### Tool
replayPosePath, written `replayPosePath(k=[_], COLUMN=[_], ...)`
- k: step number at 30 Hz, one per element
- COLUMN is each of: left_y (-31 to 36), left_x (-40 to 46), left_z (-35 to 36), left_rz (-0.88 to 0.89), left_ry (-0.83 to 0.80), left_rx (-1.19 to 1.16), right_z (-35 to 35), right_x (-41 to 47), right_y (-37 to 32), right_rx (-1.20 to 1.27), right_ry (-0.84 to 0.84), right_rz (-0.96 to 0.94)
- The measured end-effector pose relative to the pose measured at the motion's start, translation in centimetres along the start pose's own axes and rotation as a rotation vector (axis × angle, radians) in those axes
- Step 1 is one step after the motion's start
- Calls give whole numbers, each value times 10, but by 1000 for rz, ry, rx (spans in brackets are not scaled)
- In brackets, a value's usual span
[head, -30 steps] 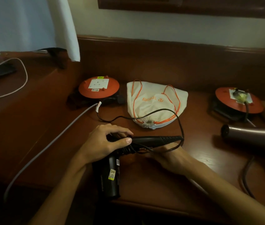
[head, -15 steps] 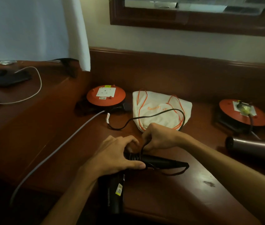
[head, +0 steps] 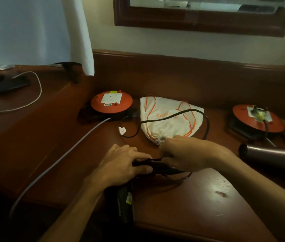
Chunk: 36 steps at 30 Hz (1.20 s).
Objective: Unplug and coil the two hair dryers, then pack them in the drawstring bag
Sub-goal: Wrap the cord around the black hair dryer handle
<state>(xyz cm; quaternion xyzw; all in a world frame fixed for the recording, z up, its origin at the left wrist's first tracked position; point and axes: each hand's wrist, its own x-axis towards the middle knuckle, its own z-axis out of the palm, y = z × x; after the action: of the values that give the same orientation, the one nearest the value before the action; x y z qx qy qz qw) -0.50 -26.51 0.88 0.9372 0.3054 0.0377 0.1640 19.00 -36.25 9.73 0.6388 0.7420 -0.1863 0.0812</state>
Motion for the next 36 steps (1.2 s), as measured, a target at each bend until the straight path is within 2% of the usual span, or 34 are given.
replayPosePath(k=[2,4,8,10,12,14,17,19,25,29,32,33,36], left_y=[-6,-16,-33,-33,-33,-35,-36,-38,-55,-67,-68,-67,-64], left_x=[0,-1,-1,-2,-4,-4,-2,-2,-16,-34,-43,-44,-44], left_z=[-1,-3,-4,-6,-9,-11,-11,-13,-19,-16,-11,-10,-8], left_rz=[-28,-85,-168,-182,-203,-222,-210,-188,-143,-104,-91,-81,-58], left_ry=[47,116,229,251,297,289,191,186,260,393,459,458,448], left_rx=[1,-16,-24,-11,-122,-144,13,5,-389,-694,-769,-740,-633], right_z=[-2,-6,17,49,77,94,109,116,126,126,114,106,72], right_x=[-15,-29,-29,-18,-8,-1,8,14,34,63,89,98,124], right_y=[6,14,17,13,12,11,8,7,8,9,19,21,21], right_rx=[-130,-129,226,319,392,411,385,390,474,455,439,428,277], right_ry=[108,197,213,213,225,256,220,216,348,463,545,506,250], right_rz=[90,103,-102,-183,-202,-210,-246,-247,-276,-282,-251,-225,-199])
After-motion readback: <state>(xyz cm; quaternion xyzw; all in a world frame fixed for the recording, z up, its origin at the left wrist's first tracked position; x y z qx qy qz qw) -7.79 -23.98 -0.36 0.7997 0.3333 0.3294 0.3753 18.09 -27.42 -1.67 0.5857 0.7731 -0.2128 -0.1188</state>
